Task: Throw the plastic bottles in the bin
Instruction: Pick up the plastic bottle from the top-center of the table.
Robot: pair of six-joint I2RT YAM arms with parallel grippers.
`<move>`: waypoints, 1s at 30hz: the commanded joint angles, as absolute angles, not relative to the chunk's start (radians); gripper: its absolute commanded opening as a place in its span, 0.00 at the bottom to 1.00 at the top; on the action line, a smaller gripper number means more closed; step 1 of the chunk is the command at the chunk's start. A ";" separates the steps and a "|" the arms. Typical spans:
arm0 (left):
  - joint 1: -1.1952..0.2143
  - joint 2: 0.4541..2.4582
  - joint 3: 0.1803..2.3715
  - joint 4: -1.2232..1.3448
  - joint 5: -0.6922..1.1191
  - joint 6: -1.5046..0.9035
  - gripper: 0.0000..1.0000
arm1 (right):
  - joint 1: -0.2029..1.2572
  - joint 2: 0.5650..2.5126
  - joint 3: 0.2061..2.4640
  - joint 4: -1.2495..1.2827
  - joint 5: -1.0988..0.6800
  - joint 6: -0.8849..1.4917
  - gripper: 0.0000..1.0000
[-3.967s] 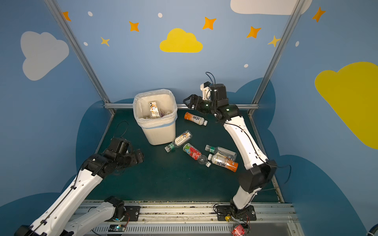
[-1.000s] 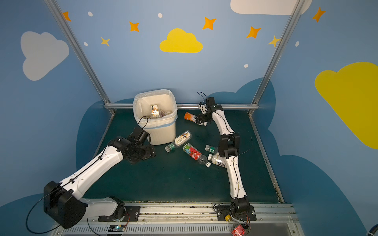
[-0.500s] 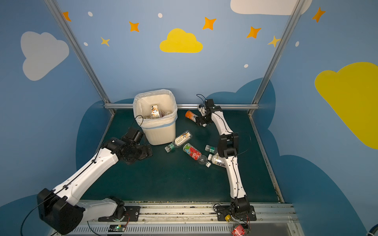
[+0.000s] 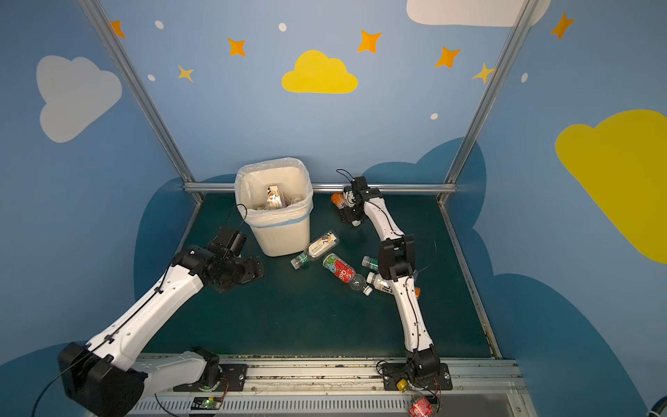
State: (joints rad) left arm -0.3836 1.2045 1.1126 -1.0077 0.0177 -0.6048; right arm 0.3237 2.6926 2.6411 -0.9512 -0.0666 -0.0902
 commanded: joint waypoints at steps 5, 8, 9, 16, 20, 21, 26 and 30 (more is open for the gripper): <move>-0.370 1.179 1.117 -1.076 0.012 -0.572 0.94 | 0.325 2.761 2.715 -0.943 -0.027 0.001 0.85; -0.366 1.163 1.117 -1.083 0.006 -0.572 0.94 | 0.327 2.771 2.715 -0.949 -0.034 0.007 0.82; -0.364 1.160 1.115 -1.084 0.005 -0.572 0.94 | 0.327 2.773 2.715 -0.947 -0.035 0.008 0.81; -0.359 1.154 1.109 -1.088 0.008 -0.571 0.94 | 0.327 2.773 2.715 -0.952 -0.026 0.008 0.70; -0.356 1.154 1.107 -1.080 0.014 -0.571 0.94 | 0.327 2.759 2.714 -0.940 -0.019 0.013 0.68; -0.357 1.154 1.106 -1.079 0.014 -0.571 0.94 | 0.326 2.754 2.714 -0.935 -0.017 0.015 0.66; -0.356 1.142 1.096 -1.075 0.014 -0.577 0.94 | 0.325 2.746 2.714 -0.917 -0.015 0.033 0.58; -0.355 1.128 1.089 -1.077 0.011 -0.581 0.94 | 0.322 2.739 2.711 -0.926 -0.026 0.047 0.53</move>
